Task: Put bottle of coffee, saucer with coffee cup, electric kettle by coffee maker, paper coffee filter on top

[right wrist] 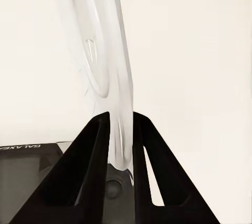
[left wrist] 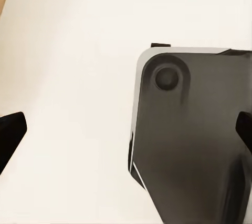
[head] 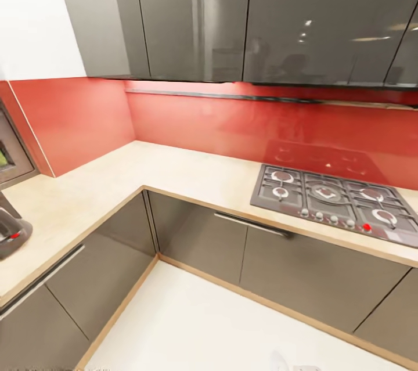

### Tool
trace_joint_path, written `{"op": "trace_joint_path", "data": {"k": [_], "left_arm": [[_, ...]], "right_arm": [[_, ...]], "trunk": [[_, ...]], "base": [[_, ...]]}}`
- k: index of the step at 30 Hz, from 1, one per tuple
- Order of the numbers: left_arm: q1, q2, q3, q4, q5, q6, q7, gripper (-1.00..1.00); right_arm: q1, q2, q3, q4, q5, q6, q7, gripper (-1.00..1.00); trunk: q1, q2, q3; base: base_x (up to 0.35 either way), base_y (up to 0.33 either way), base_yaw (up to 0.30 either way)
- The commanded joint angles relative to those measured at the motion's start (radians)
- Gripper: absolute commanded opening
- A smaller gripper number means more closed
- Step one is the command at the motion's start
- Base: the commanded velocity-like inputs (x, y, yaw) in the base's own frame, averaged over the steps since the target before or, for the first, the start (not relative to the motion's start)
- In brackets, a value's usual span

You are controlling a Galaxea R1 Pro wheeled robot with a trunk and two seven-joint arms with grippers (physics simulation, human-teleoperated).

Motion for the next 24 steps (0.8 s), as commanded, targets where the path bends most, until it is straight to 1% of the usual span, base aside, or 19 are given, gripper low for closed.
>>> {"op": "trace_joint_path", "data": {"k": [1, 12, 16, 19, 24], "left_arm": [[0.000, -0.001, 0.007, -0.002, -0.008, -0.001, 0.002, 1.00], [0.000, -0.002, 0.007, -0.002, -0.007, -0.001, 0.002, 1.00], [0.000, -0.002, 0.008, -0.002, -0.006, -0.002, 0.002, 1.00], [0.000, -0.002, 0.008, -0.002, -0.006, -0.002, 0.002, 1.00], [0.000, -0.001, 0.007, -0.002, -0.007, -0.001, 0.002, 1.00]], "right_arm": [[0.000, 0.000, -0.008, -0.002, 0.009, 0.006, 0.002, -1.00], [0.000, 0.001, -0.008, -0.002, 0.009, 0.006, 0.002, -1.00], [0.000, 0.002, -0.008, -0.002, 0.009, 0.006, 0.002, -1.00], [0.000, 0.001, -0.008, -0.002, 0.009, 0.006, 0.002, -1.00], [0.000, 0.001, -0.008, -0.002, 0.009, 0.006, 0.002, -1.00]], "trunk": [[0.001, -0.002, -0.002], [0.001, -0.002, -0.002], [0.001, -0.002, -0.002], [0.001, -0.002, -0.002], [0.001, -0.002, -0.002]], "base": [[0.119, -0.286, 0.276], [0.116, -0.288, 0.276], [0.050, -0.281, 0.276], [0.012, -0.120, 0.276], [0.002, -0.023, 0.276]]}}
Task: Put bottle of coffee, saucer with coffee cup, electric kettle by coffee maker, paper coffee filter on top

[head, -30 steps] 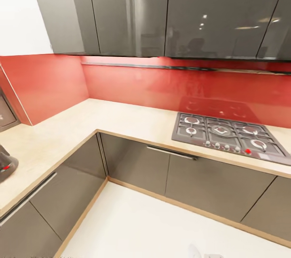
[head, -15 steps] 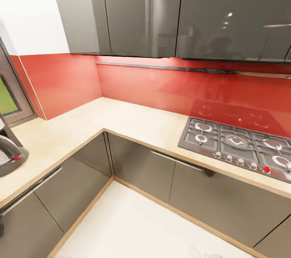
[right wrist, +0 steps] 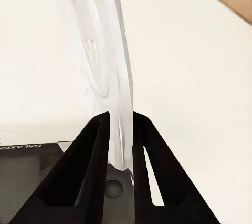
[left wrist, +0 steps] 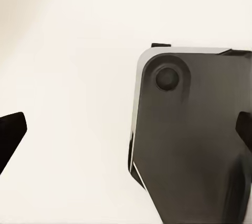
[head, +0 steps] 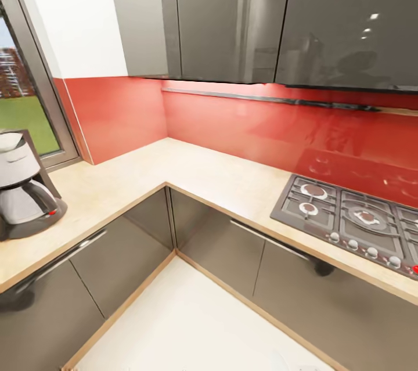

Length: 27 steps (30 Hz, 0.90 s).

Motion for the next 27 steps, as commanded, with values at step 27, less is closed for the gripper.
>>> {"op": "trace_joint_path", "data": {"k": [27], "left_arm": [[0.003, 0.114, 0.091, 0.072, 0.208, -0.065, -0.136, 1.00]], "right_arm": [[0.000, 0.002, -0.008, -0.001, 0.008, 0.006, 0.002, -1.00]], "trunk": [[0.001, -0.002, -0.002]], "base": [[0.000, -0.001, 0.277]]}}
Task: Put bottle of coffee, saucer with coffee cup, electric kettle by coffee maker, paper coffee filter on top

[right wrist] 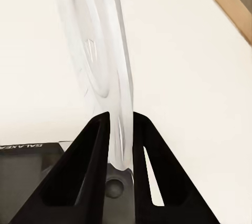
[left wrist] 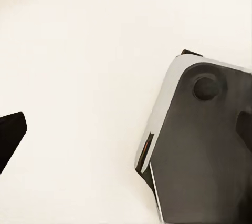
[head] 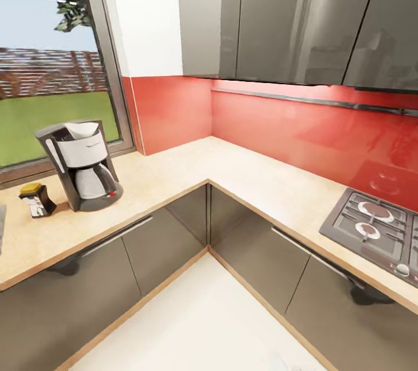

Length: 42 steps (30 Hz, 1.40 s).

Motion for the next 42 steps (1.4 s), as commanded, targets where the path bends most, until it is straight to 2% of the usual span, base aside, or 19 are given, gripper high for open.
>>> {"op": "trace_joint_path", "data": {"k": [1, 7, 28, 42], "left_arm": [[0.000, 0.001, -0.005, -0.001, 0.011, -0.002, -0.018, 1.00], [0.001, -0.002, -0.011, -0.002, 0.005, -0.003, -0.048, 1.00], [0.001, -0.005, -0.020, -0.001, 0.002, -0.001, -0.049, 1.00], [0.001, -0.006, -0.020, -0.001, 0.002, -0.001, -0.049, 1.00]], "right_arm": [[0.000, 0.000, -0.008, -0.002, 0.008, 0.006, 0.001, -1.00], [0.000, 0.000, -0.008, -0.001, 0.008, 0.006, 0.001, -1.00], [0.000, 0.000, -0.008, -0.001, 0.008, 0.006, 0.002, -1.00], [0.000, 0.000, -0.008, -0.001, 0.008, 0.006, 0.001, -1.00]], "trunk": [[0.001, -0.002, -0.002], [0.001, -0.002, -0.002], [0.001, -0.002, -0.002], [0.001, -0.002, -0.002]], "base": [[0.000, 0.000, 0.278], [0.000, 0.000, 0.278], [0.000, -0.002, 0.278], [0.000, -0.143, 0.278]]}}
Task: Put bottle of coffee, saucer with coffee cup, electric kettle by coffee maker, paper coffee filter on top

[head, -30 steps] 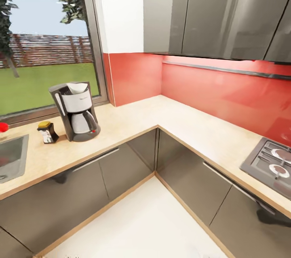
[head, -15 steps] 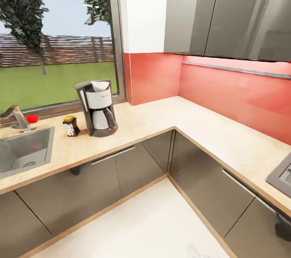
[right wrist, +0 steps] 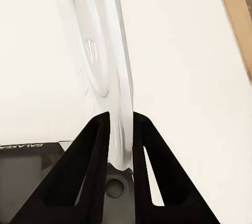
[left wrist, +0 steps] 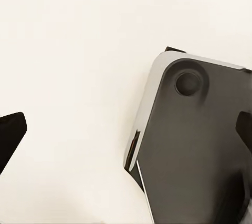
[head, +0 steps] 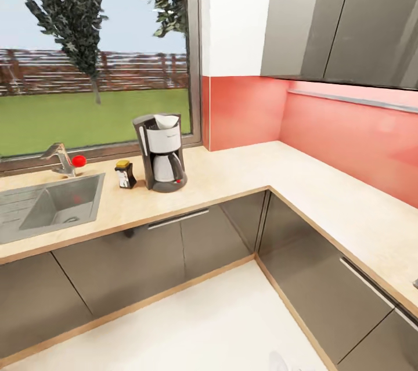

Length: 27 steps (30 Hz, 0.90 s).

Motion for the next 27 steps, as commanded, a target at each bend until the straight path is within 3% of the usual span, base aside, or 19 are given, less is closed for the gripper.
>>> {"op": "trace_joint_path", "data": {"k": [1, 27], "left_arm": [[0.000, 0.000, 0.000, -0.001, 0.010, -0.001, -0.004, 1.00], [0.000, -0.002, 0.000, -0.002, 0.010, -0.001, -0.004, 1.00]], "right_arm": [[0.000, 0.000, -0.008, -0.002, 0.009, 0.006, 0.001, -1.00], [0.000, 0.000, -0.008, -0.002, 0.008, 0.005, 0.002, -1.00]], "trunk": [[0.001, -0.002, -0.002], [0.001, -0.002, -0.002]], "base": [[0.000, -0.011, 0.278], [0.000, -0.001, 0.278]]}}
